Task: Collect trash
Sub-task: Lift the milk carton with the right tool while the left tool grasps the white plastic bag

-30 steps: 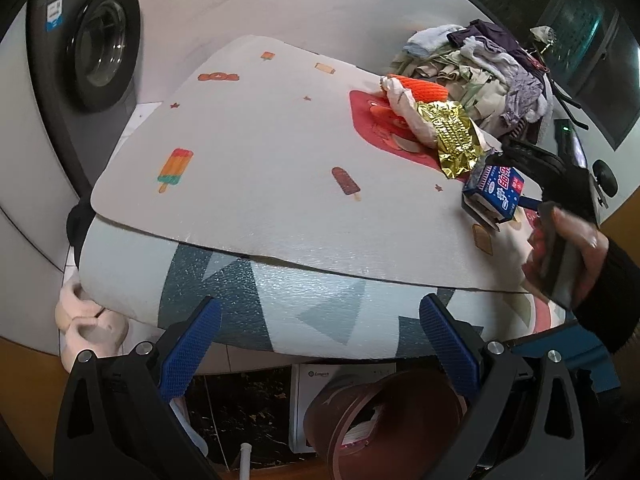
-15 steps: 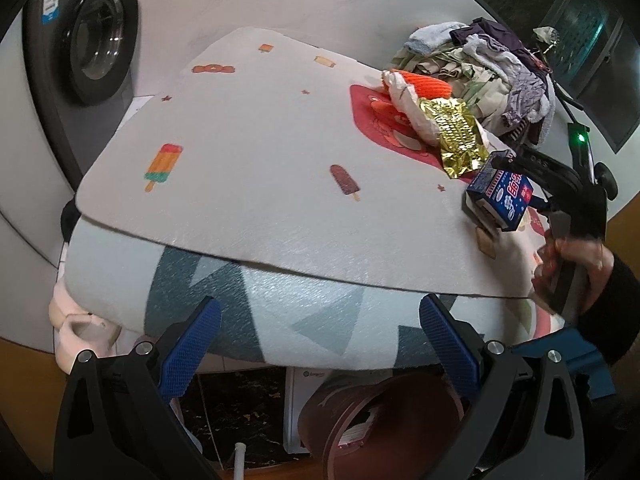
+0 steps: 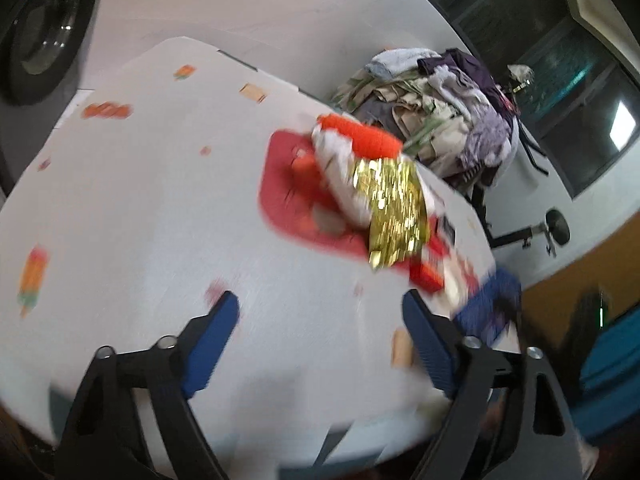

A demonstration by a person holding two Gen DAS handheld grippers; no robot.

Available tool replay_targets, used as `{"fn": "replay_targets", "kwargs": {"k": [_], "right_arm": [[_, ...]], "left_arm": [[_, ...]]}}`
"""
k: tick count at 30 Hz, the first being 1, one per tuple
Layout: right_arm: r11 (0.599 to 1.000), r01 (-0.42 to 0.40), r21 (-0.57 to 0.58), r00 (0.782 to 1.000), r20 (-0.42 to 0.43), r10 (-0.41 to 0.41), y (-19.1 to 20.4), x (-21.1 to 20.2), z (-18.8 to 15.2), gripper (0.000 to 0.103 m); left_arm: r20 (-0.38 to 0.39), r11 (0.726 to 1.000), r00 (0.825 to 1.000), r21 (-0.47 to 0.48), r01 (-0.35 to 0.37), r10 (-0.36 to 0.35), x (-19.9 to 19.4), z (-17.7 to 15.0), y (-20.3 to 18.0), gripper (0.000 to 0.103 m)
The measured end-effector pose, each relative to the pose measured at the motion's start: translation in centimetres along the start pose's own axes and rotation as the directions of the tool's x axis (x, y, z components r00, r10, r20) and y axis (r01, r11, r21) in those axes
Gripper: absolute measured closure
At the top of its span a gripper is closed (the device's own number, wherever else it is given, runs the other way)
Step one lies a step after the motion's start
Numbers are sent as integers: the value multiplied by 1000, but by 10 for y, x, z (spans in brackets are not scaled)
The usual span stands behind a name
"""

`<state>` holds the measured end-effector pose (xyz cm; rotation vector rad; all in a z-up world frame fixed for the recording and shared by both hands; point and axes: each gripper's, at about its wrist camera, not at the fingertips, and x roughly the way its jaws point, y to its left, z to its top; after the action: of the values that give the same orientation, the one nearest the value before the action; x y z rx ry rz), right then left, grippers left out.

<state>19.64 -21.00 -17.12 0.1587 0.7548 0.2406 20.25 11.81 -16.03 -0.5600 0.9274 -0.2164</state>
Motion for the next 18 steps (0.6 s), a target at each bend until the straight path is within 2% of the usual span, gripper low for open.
{"fn": "replay_targets", "kwargs": {"k": [3,6,11,12,15,18], "right_arm": [[1000,0,7,1000,14,0,-13,-8,-2,16],[1000,4,24,1000,26,-4,-27,-14,-2,16],[999,7,54,999,37,-9,-46,-20,0,16],[998,10,56,999,40,-12,-50,-22,0,16],[998,13,59,999,43,-16,-55,-24,0,16],[998,11,68,999,47,-15,-59,-28,-2,16]], "left_arm": [[11,998,1000,-53,24,-24,29,37,-10,37],[18,993,998,-99,57,-55,61,68,-18,39],[19,991,1000,-134,25,-23,102,95,-26,43],[15,990,1000,-141,12,-10,109,97,-26,50],[-30,986,999,-165,-30,26,125,98,-20,88],[-25,989,997,-125,-77,74,119,95,-22,91]]}}
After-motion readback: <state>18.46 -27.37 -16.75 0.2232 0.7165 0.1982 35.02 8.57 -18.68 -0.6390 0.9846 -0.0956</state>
